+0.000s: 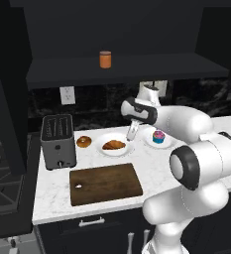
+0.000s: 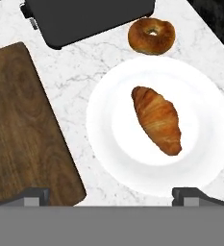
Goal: From the different types of pastries on the counter, select a croissant and place it on the cutting board. Then retrieve a jar of jam from the cabinet and place it alongside the croissant on the cutting board.
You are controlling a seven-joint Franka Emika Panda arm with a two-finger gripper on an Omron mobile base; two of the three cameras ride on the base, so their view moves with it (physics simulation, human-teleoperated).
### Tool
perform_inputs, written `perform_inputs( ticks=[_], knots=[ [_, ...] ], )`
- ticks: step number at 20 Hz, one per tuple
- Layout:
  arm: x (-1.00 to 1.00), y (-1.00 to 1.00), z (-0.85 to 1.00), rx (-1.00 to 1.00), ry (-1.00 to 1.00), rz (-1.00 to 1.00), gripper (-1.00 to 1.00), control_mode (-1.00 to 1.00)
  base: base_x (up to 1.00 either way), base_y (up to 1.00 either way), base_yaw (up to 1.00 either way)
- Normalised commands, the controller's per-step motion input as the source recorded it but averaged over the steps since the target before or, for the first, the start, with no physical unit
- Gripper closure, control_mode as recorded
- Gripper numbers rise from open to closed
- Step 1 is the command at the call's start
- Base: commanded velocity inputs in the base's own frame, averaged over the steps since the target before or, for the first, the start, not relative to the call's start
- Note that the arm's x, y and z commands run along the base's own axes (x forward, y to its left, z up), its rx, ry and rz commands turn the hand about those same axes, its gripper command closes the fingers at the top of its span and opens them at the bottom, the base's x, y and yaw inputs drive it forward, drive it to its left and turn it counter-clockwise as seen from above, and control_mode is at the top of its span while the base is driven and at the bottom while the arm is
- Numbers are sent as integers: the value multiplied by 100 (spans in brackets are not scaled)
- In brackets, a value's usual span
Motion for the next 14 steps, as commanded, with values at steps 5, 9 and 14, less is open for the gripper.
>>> perform_inputs(
  ticks=[5,9,14],
  knots=[
    [3,6,-53,-1,8,1,-100,-100,0,0,0],
    [11,5,-31,-2,2,1,-100,-100,0,0,0],
    [24,15,44,-5,4,1,-100,-100,0,0,0]
  ],
)
